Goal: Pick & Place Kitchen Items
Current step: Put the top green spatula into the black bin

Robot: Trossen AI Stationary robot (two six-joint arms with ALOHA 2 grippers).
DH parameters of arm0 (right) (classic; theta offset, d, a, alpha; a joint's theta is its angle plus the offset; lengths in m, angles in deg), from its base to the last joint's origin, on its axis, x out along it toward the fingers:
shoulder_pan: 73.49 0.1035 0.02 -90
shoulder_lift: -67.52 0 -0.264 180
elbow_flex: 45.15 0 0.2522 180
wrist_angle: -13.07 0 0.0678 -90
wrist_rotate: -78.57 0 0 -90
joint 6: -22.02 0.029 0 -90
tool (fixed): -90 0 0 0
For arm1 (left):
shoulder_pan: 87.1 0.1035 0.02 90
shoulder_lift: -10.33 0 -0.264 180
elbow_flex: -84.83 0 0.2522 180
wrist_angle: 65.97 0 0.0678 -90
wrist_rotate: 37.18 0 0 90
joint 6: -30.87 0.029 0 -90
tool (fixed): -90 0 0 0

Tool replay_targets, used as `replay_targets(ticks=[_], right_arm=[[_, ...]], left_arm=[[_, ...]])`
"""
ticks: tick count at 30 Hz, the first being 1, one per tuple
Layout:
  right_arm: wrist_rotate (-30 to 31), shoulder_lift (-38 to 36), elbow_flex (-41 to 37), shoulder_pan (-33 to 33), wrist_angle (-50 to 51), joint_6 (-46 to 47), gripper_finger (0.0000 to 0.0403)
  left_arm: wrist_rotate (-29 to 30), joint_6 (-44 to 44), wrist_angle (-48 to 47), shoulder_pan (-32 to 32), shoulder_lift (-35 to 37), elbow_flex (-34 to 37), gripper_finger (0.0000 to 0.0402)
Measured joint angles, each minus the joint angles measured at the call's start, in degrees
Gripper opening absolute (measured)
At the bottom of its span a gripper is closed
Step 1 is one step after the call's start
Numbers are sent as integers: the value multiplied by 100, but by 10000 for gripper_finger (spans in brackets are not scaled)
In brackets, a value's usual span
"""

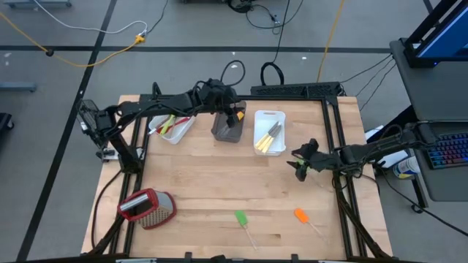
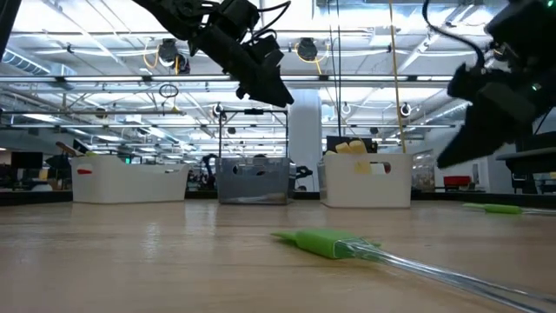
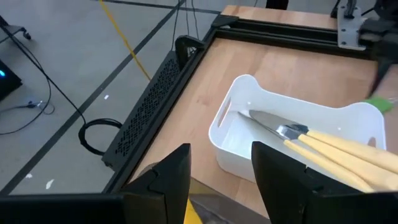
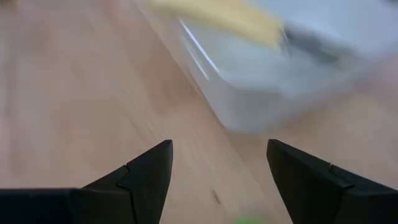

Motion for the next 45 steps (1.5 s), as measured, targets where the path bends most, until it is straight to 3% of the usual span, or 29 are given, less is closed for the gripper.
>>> replay_targets(ticks=[6,13,23,29,35,45], right_arm=[[-15,1,0,0,1233,1034,254],[-267,57,0,0,1724,1360,254],[-281,231,-797,-7,537,1435,254],[-295,294,-925,-5,550,967,248],[-245,431,-934,-4,598,995,207],[-134,598,-942,-4,575,1148,84]], left_arm=[[-13,38,45,-42,0,2,172],[-13,37,45,-105,-1,2,172],[-10,89,41,-116,-2,2,172],[-11,103,42,-118,-2,2,172],[-9,87,45,-116,-2,2,172],[-7,87,49,-118,-2,2,172]])
